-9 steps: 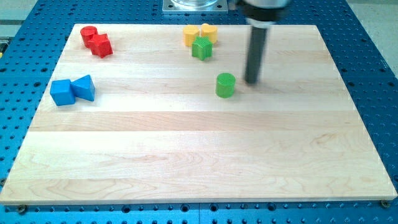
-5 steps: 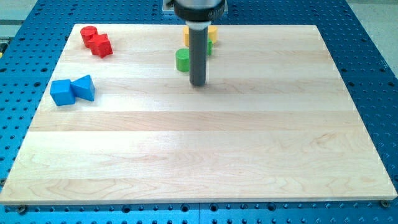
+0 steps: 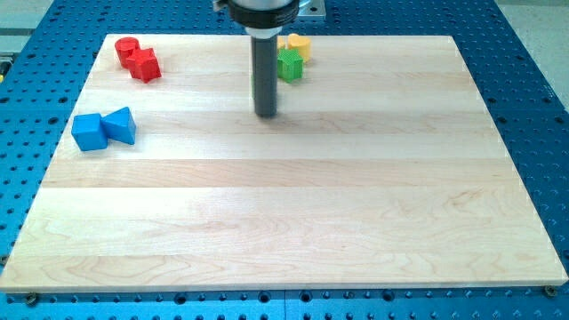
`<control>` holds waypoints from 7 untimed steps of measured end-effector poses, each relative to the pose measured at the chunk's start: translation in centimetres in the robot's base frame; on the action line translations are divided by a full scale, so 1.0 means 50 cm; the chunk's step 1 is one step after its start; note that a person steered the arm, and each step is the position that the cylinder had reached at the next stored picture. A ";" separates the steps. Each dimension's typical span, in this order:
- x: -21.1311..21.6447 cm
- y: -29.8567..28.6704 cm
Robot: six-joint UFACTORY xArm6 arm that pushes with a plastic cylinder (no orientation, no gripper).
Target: Place the green circle vertically below the green star
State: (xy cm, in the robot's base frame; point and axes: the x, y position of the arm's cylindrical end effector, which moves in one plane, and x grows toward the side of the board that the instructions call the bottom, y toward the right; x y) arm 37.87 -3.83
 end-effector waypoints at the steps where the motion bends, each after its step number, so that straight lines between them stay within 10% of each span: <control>1: 0.018 -0.074; 5: -0.112 0.047; 7: 0.204 -0.236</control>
